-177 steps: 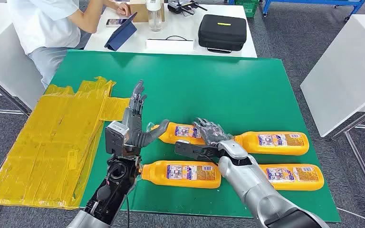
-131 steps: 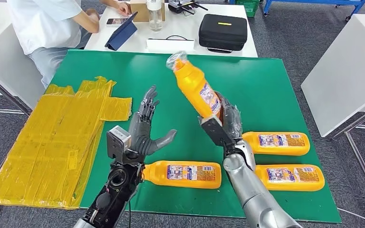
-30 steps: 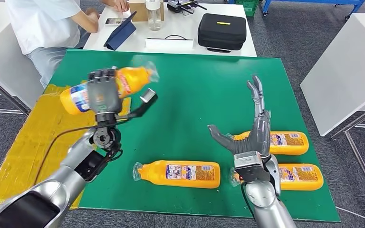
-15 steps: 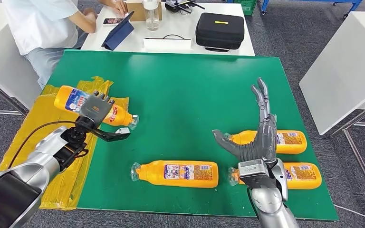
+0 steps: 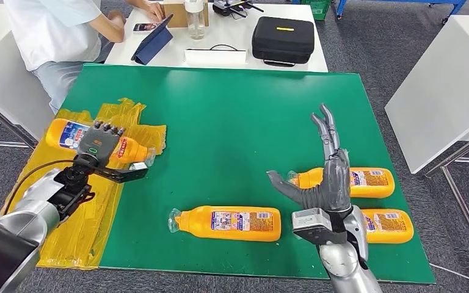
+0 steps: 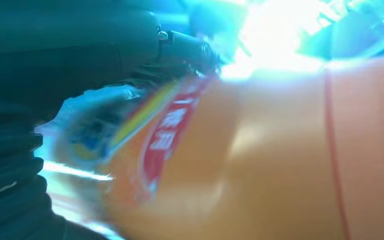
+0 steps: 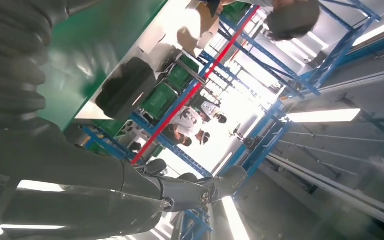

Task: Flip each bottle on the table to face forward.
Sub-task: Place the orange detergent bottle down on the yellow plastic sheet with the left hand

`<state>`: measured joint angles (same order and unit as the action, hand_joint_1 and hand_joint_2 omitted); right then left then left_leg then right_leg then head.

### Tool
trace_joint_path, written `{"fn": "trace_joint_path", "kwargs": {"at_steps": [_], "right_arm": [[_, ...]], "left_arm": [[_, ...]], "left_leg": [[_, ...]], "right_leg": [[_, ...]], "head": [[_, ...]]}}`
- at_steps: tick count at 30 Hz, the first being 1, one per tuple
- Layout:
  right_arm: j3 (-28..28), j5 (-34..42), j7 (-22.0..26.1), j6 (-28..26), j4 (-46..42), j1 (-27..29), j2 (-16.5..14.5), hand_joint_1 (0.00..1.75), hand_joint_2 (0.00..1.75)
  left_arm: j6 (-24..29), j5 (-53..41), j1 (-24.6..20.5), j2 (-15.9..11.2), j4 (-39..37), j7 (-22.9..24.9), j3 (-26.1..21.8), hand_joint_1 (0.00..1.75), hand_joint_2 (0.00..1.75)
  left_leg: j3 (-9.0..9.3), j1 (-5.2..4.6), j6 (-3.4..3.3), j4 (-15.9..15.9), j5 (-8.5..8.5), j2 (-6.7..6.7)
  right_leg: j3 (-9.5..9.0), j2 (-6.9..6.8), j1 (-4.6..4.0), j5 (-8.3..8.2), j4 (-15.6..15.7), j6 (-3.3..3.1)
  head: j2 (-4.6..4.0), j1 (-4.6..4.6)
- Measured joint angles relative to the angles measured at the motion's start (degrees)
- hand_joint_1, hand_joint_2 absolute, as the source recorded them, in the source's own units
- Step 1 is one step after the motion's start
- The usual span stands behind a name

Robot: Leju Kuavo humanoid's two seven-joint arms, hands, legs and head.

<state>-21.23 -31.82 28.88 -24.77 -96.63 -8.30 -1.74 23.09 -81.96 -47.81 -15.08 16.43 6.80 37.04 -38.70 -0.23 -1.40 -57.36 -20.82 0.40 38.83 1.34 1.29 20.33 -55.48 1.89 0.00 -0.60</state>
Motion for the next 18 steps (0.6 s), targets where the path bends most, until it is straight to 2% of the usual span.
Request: {"fn": "trace_joint_path", "kwargs": {"at_steps": [3, 7, 11, 15, 18], "right_arm": [[-0.1, -0.1, -0.1, -0.1, 0.0, 0.2, 0.1, 0.00, 1.75], [-0.1, -0.2, -0.2, -0.2, 0.0, 0.2, 0.1, 0.00, 1.75], [-0.2, -1.0, -1.3, -0.2, 0.1, 0.1, 0.1, 0.00, 1.75], [-0.2, -1.7, -2.1, -0.3, 0.5, -0.1, 0.1, 0.00, 1.75], [-0.2, -3.3, -3.3, -0.2, 0.9, -0.3, 0.5, 0.00, 1.75]], "left_arm": [[0.4, 0.5, 0.8, 0.0, -0.2, -1.2, -2.0, 0.00, 1.75], [0.2, 1.3, 1.0, 0.0, -0.5, -2.3, -3.6, 0.00, 0.00], [0.2, 3.7, 1.6, 0.6, -0.5, -5.5, -5.9, 0.00, 0.00], [1.3, 6.5, 2.3, 2.8, -0.5, -9.3, -9.2, 0.00, 0.00], [2.0, 11.9, 3.1, 5.2, -0.1, -15.7, -12.6, 0.00, 0.00]], "left_leg": [[-0.01, -0.01, 0.00, 0.0, 0.00, 0.00], [-0.01, -0.02, 0.00, 0.0, 0.00, -0.03], [-0.01, -0.02, 0.00, 0.0, 0.00, -0.03], [-0.01, -0.02, 0.00, 0.0, 0.00, -0.12], [-0.02, -0.04, -0.01, 0.0, 0.00, -0.16]], "right_leg": [[0.00, 0.00, 0.01, 0.00, 0.0, 0.00], [0.00, -0.01, 0.03, 0.00, 0.0, 0.00], [0.01, -0.01, 0.03, 0.00, 0.0, 0.00], [-0.01, -0.05, 0.03, -0.01, 0.0, 0.01], [-0.01, -0.05, 0.05, -0.02, 0.0, 0.02]], "head": [[0.00, 0.00], [0.00, 0.01], [0.00, -0.01], [0.00, 0.00], [0.00, -0.01]]}}
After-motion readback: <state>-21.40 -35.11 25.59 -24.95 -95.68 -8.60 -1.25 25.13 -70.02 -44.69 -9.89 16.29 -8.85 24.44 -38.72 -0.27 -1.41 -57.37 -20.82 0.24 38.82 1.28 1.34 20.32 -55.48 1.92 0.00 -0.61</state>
